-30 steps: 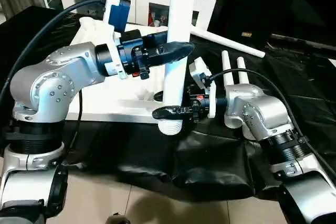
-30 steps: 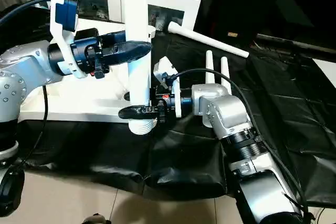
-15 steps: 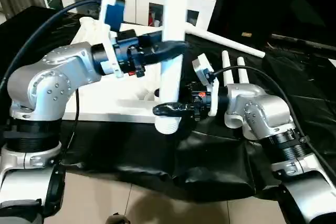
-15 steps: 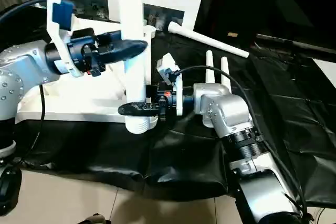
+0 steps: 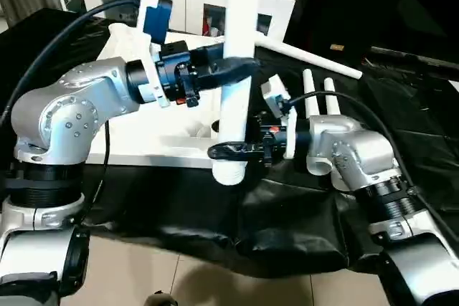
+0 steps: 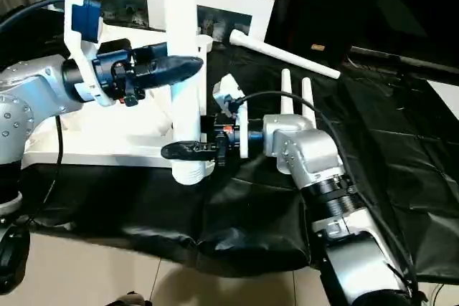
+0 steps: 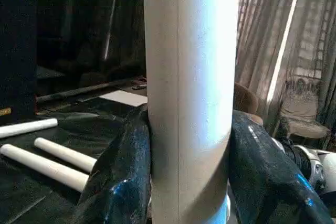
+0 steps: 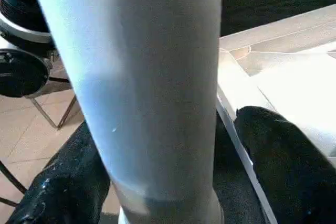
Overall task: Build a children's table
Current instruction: Pick table leg
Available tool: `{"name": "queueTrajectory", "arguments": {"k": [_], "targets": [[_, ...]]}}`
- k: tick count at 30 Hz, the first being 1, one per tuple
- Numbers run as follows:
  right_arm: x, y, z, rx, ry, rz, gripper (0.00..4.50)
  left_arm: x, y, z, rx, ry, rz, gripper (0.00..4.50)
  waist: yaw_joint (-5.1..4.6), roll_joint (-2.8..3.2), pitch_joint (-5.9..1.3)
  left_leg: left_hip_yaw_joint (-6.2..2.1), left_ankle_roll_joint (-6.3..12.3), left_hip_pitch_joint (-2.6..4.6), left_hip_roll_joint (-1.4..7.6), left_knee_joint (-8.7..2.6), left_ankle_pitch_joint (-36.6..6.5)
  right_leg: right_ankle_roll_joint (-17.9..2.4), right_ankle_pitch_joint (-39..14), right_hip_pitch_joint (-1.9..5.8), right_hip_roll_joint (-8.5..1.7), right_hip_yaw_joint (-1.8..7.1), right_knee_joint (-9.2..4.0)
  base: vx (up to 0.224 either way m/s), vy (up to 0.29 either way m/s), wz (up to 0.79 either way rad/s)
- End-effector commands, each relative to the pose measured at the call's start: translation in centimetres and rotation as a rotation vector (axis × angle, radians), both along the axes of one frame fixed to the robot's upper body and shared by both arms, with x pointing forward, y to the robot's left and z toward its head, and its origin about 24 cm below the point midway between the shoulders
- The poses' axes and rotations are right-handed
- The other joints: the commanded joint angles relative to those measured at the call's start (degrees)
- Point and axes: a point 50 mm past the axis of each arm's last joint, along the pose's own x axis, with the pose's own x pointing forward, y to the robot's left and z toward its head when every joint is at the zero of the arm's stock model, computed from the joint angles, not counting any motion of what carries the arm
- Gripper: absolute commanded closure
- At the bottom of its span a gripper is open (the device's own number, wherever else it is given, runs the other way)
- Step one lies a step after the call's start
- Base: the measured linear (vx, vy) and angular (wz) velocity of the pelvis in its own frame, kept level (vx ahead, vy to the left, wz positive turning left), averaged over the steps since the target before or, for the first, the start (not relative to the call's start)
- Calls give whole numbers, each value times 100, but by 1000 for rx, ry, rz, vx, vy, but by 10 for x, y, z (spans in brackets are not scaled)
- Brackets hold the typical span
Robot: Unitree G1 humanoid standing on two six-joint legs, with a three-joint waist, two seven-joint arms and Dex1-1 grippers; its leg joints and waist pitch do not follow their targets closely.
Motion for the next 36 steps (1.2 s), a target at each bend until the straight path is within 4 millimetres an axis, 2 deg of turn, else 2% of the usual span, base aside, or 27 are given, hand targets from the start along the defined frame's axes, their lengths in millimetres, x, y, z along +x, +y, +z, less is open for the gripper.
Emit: {"name": "queueTrajectory", "arguments": {"k": [1, 2, 3, 6, 8, 17, 20, 22, 26, 27, 29, 31, 36], "targets": [[3, -3, 3, 3, -3, -10, 115, -3, -6, 7, 7, -35, -32, 273, -7, 135, -433, -5, -267, 78, 91, -375, -823, -1040, -389, 351, -402, 262, -359, 0, 0, 0], [3, -3, 3, 4, 0, -9, 115, -2, -7, 8, 5, -36, -32, 273, -7, 131, -432, -4, -263, 78, 90, -374, -836, -1032, -406, 350, -400, 263, -362, 0, 0, 0], [2, -3, 2, 4, 1, -7, 141, -2, -7, 8, 5, -36, -32, 273, -6, 136, -431, -6, -264, 80, 91, -375, -847, -1031, -418, 349, -402, 263, -362, 0, 0, 0], [2, -2, 2, 5, 5, -3, 150, -2, -6, 8, 2, -38, -30, 273, -5, 130, -432, -6, -261, 75, 92, -375, -824, -1026, -417, 352, -403, 264, -361, 0, 0, 0], [2, -2, 2, 4, 7, 2, 184, -2, -6, 8, 1, -38, -27, 273, -3, 136, -433, -7, -261, 76, 92, -375, -818, -1022, -411, 352, -404, 264, -360, 0, 0, 0], [2, -2, 1, 6, 10, 7, 246, 0, -4, 10, -7, -35, -12, 273, -1, 150, -435, -11, -279, 84, 92, -377, -868, -1029, -421, 349, -403, 261, -365, 0, 0, 0], [1, -1, 0, 7, 6, 9, 252, 0, -6, 9, -6, -33, -15, 273, 2, 177, -440, -16, -289, 84, 91, -376, -855, -1066, -313, 351, -400, 259, -351, 0, 0, 0], [0, -1, 0, 6, 4, 9, 253, 1, -7, 10, -8, -31, -11, 273, 0, 166, -441, -15, -286, 83, 92, -375, -850, -1075, -279, 353, -398, 259, -350, 0, 0, 0], [1, -1, 0, 11, 5, 4, 256, 6, -6, 12, -32, -11, 28, 273, 5, 181, -440, -15, -297, 89, 88, -373, -919, -1099, -302, 356, -401, 257, -356, 0, 0, 0], [1, -1, 0, 13, 5, 0, 258, 7, -6, 13, -48, -2, 32, 238, 3, 176, -438, -13, -291, 86, 83, -372, -925, -1090, -329, 354, -396, 258, -362, 0, 0, 0], [1, -1, 0, 14, 4, -4, 261, 7, -5, 16, -77, 9, 21, 203, 8, 181, -437, -19, -305, 83, 86, -373, -948, -1090, -373, 361, -404, 257, -362, 0, 0, 0], [1, -1, 0, 15, 3, -6, 261, 7, -5, 19, -107, 17, 24, 201, 9, 180, -441, -22, -309, 82, 86, -370, -932, -1109, -338, 363, -403, 255, -358, 0, 0, 0], [1, -1, 0, 24, 2, -10, 262, 11, -4, 20, -121, 7, 66, 158, 11, 180, -440, -24, -281, 84, 88, -371, -916, -1126, -275, 365, -402, 254, -363, 0, 0, 0]]}}
